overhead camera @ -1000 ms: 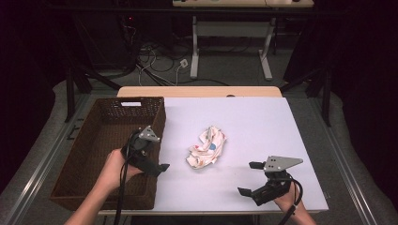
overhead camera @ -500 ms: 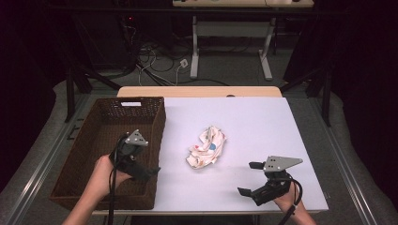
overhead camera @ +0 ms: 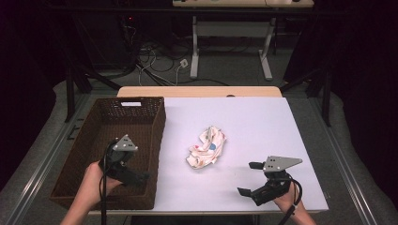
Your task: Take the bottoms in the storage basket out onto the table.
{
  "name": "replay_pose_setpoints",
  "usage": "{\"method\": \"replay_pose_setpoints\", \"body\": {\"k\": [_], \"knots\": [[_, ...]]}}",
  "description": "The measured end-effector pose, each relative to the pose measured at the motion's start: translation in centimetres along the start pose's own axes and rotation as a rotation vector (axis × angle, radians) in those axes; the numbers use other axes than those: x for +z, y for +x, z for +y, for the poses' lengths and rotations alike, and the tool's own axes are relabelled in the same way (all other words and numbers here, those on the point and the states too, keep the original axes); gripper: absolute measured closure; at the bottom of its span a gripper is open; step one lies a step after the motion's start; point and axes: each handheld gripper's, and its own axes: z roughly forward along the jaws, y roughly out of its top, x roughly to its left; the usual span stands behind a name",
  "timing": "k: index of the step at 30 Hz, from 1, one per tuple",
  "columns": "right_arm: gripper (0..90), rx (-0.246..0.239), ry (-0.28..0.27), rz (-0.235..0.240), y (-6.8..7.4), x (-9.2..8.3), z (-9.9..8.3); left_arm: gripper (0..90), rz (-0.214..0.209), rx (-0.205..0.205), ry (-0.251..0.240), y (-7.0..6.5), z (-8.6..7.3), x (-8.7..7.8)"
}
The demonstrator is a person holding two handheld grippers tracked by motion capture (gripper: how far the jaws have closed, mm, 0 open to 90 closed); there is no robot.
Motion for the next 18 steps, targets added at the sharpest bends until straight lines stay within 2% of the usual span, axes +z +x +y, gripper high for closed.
{"method": "replay_pose_setpoints", "body": {"k": [18], "knots": [[0.0,-0.003,0.004,-0.006,0.0,0.0,0.0,0.0,0.029,-0.037,-0.042,0.1,-3.2,-1.2]]}}
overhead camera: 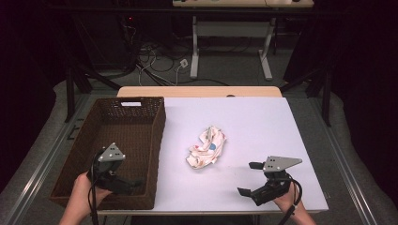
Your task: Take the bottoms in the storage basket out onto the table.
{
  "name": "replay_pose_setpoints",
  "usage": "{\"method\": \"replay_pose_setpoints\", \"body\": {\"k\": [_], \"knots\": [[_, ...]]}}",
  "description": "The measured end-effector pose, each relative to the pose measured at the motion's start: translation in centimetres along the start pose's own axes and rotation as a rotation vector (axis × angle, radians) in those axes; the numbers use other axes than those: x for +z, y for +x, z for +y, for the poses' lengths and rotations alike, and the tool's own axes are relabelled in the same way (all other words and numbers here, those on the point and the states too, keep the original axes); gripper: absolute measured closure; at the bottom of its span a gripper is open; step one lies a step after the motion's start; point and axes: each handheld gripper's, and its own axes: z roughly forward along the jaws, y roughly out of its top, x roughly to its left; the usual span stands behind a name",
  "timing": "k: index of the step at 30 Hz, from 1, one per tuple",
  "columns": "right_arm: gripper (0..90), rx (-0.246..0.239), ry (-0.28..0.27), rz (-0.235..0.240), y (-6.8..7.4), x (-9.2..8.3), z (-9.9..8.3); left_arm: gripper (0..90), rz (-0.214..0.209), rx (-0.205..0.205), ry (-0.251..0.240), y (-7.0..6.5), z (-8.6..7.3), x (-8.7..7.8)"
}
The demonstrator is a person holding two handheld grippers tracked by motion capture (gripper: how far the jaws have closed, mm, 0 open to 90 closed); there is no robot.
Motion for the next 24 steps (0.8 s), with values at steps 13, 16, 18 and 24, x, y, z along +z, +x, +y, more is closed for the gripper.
{"method": "replay_pose_setpoints", "body": {"k": [13,16,18,24], "knots": [[0.0,0.000,0.000,0.000,0.0,0.0,0.0,0.0,0.036,-0.013,-0.056,-0.3,-1.7,-0.4],[0.0,-0.001,0.003,-0.003,0.0,0.0,0.0,0.0,0.034,-0.015,-0.062,-0.3,-2.1,-0.5],[0.0,-0.001,0.004,-0.003,0.0,0.0,0.0,0.0,0.040,-0.017,-0.072,-0.4,-2.4,-0.5],[0.0,0.000,0.001,-0.001,0.0,0.1,0.0,0.0,0.049,-0.020,-0.096,-0.6,-3.0,-0.9]]}}
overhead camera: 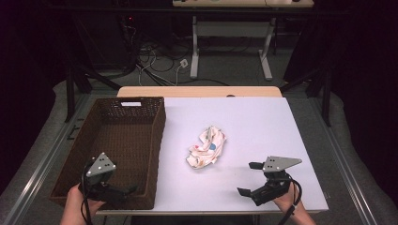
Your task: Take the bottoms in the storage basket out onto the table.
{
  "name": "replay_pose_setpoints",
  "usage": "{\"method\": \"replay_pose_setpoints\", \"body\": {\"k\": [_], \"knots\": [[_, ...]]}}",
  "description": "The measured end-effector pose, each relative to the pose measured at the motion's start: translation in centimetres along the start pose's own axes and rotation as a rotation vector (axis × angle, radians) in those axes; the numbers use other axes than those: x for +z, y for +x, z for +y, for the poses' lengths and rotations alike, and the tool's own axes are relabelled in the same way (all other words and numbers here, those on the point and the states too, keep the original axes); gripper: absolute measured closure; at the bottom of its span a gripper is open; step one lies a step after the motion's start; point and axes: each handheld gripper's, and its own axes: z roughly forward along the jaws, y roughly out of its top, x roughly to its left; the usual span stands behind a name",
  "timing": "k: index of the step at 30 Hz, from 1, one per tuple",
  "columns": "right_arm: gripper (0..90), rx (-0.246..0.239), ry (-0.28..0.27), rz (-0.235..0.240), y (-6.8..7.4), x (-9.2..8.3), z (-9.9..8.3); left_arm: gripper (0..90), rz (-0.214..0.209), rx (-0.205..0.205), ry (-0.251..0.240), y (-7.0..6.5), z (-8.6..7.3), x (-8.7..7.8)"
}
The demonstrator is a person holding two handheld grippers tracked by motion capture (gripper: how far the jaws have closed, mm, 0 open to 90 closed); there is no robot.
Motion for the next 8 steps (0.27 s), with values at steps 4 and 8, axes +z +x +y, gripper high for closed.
{"method": "replay_pose_setpoints", "body": {"k": [4,8], "knots": [[0.0,0.001,-0.003,0.000,-0.01,0.05,-0.03,0.0,0.004,-0.006,-0.013,-0.06,-0.39,-0.04],[0.0,0.000,0.001,0.002,-0.03,0.03,-0.03,0.0,0.004,-0.014,-0.027,-0.15,-0.73,-0.14]]}}
